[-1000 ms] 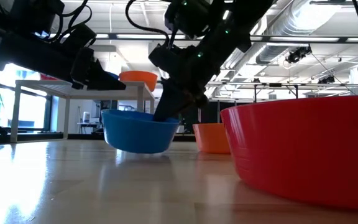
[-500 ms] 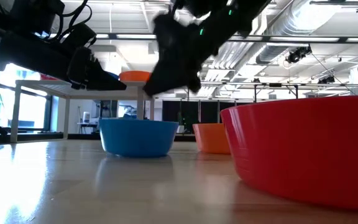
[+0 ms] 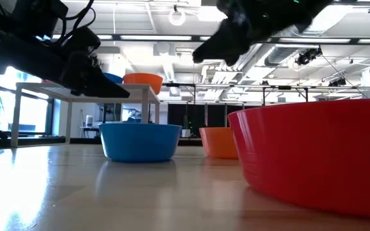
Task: Pick & Place Mini bowls
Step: Stack the top blue bowl on the blue bowl on the shelf
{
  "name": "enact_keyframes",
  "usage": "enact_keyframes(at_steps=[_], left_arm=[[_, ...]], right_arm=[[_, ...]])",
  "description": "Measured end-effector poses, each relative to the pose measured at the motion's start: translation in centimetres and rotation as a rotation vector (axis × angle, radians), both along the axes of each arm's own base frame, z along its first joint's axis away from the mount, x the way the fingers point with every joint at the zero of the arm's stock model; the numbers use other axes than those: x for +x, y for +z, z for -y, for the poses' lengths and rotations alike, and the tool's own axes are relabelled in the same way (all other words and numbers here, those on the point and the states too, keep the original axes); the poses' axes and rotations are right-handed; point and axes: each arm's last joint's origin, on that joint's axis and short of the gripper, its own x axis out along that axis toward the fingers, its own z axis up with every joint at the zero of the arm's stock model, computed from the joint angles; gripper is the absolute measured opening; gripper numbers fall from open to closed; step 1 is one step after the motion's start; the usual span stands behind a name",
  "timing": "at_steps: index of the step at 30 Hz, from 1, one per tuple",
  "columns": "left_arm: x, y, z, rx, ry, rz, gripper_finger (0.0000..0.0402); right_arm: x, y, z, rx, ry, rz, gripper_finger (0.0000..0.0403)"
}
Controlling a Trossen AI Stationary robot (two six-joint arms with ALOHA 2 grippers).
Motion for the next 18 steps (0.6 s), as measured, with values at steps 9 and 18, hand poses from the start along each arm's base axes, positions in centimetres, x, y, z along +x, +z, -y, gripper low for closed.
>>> enact_keyframes(at_steps=[9,18], left_arm=[[0.9,0.7,0.4,-0.072,-0.09,-0.008,0.0],[4.7,5.2,1.6,-0.125,-0.222,-0.369,0.0]], right_arm=[[-6.8,-2.3,1.8,-0.038,-0.119,0.244,0.001],[-10.8,-4.5,2.3,-0.046,-0.2,0.269,0.0005]])
